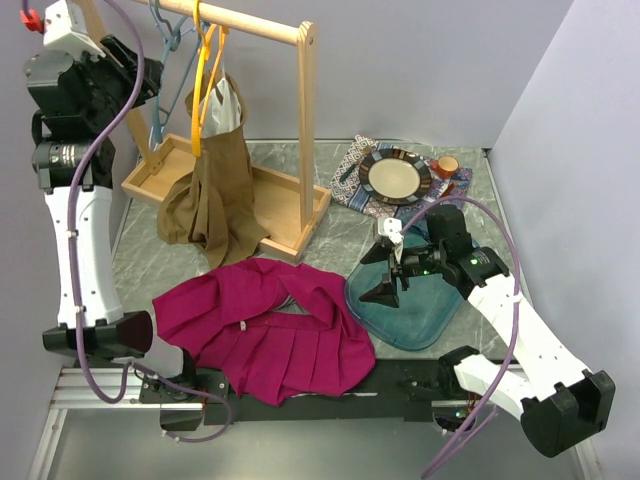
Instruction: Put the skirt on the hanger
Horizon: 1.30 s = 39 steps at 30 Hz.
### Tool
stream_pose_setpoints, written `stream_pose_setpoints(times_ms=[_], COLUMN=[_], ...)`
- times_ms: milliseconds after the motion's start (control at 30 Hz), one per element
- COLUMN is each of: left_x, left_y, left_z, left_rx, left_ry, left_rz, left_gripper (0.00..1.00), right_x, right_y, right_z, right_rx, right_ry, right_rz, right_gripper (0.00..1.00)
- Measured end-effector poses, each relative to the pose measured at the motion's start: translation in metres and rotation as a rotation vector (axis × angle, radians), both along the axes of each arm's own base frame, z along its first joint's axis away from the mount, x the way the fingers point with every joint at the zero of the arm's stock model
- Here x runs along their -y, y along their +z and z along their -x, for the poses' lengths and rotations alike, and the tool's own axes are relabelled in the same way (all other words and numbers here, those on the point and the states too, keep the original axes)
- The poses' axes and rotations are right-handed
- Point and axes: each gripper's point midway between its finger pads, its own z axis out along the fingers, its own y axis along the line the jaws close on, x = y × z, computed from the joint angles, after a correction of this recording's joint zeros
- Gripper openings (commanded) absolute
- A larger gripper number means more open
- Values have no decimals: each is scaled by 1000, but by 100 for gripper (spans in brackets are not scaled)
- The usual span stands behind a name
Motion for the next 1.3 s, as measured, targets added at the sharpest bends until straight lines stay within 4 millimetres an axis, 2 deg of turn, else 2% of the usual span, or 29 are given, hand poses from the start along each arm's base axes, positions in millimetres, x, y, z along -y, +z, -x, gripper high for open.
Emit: stream_pose_setpoints(times_ms=[233, 333, 500, 567, 867, 1000, 1067, 1133, 1300], left_x=[-5, -7, -8, -8, -5, -4, -3, 1, 12], left_y=[-41, -52, -60, -62, -73, -84, -88, -87, -78], left_z=[-25, -31, -36, -37, -45, -54, -58, -59, -58], left_rx=[-101, -131, -148, -152, -177, -201, -207, -198, -167], left_ry=[-8, -6, -8, -10, -36, -48, -58, -82, -121], left_rz=[-11, -21, -35, -43, -45, -42, -42, -51, -70], left_gripper=[54, 52, 39, 31, 32, 27, 16, 1, 1], right_x=[0, 0, 0, 0, 1, 1, 1, 1, 2], right_y=[0, -1, -1, -2, -2, -2, -3, -5, -7], right_z=[1, 1, 2, 2, 2, 2, 2, 2, 1], right_rx=[-4, -4, -6, -7, -10, -13, -17, -24, -37], right_ry=[3, 5, 8, 9, 12, 14, 15, 16, 12], right_rz=[0, 1, 2, 3, -1, -2, -1, 2, 8], right_gripper=[95, 95, 95, 95, 95, 95, 95, 95, 96])
